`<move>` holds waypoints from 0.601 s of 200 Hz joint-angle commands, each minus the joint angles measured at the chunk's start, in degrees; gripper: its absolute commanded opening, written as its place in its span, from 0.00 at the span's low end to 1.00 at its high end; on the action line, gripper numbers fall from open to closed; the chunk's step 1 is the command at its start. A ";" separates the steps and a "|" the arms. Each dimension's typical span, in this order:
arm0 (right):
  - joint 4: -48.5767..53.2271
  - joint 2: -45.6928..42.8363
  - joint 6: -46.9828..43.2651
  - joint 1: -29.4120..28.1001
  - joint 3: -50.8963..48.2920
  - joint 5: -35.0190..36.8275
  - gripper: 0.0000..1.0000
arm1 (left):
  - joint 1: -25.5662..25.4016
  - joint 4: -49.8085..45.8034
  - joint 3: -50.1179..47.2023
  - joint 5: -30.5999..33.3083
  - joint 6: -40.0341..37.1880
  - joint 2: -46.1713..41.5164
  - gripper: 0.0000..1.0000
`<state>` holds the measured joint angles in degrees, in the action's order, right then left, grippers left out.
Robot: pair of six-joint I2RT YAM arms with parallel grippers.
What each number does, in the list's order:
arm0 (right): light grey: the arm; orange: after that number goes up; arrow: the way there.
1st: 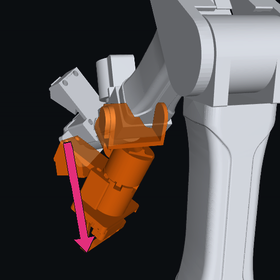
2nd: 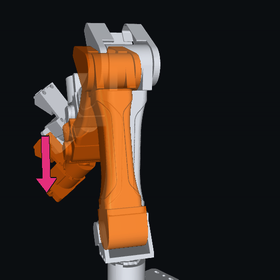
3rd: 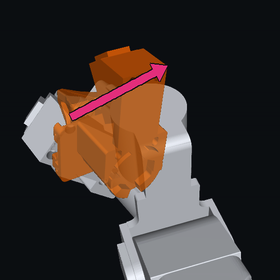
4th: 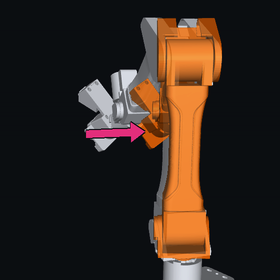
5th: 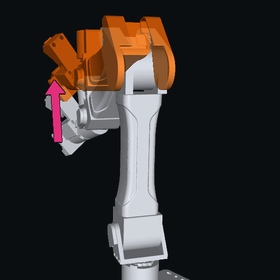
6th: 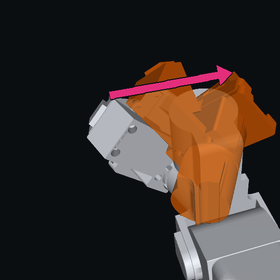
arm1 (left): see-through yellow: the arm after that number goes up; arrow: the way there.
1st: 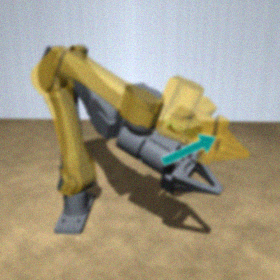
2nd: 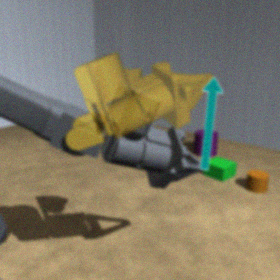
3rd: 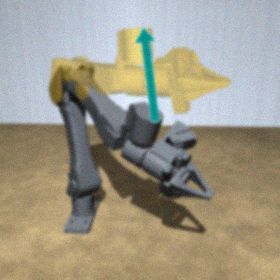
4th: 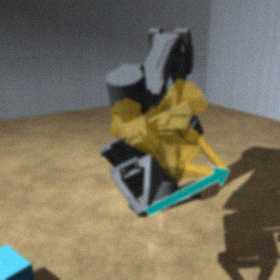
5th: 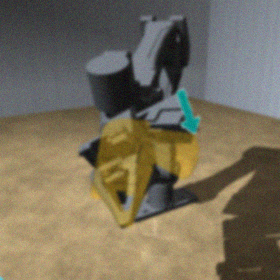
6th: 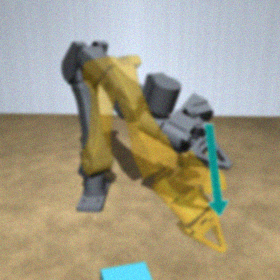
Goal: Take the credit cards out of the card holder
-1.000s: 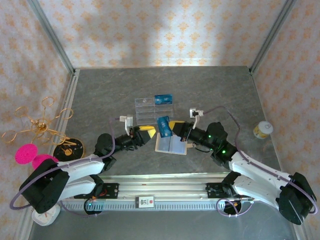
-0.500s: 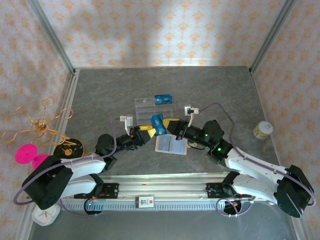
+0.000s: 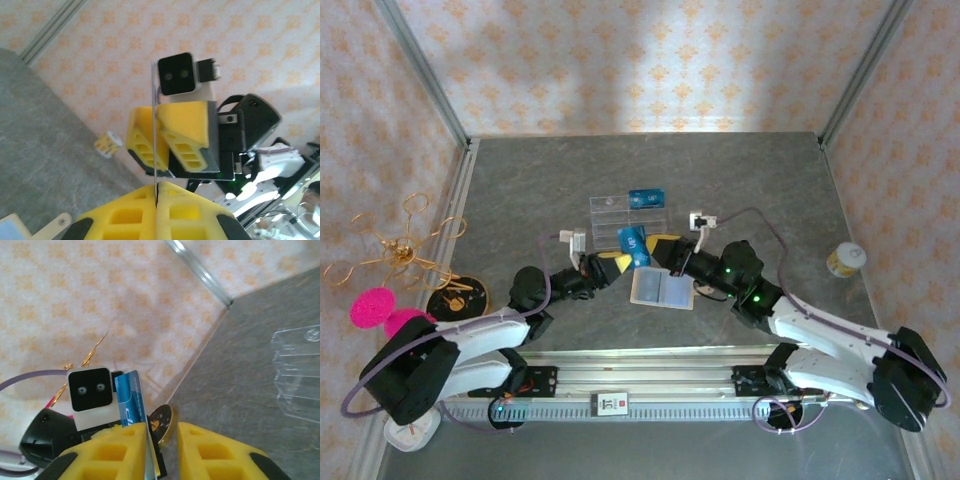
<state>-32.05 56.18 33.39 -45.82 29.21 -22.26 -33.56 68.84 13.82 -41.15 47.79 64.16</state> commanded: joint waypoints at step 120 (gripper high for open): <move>20.71 -14.18 -4.01 20.23 -6.77 -3.03 0.22 | 2.11 -109.51 73.17 21.31 -85.41 30.10 0.00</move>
<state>-10.92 40.88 30.48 -27.03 23.22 -22.39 -32.88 -23.70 82.28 -25.06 -21.26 88.51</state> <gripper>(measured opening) 0.226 0.048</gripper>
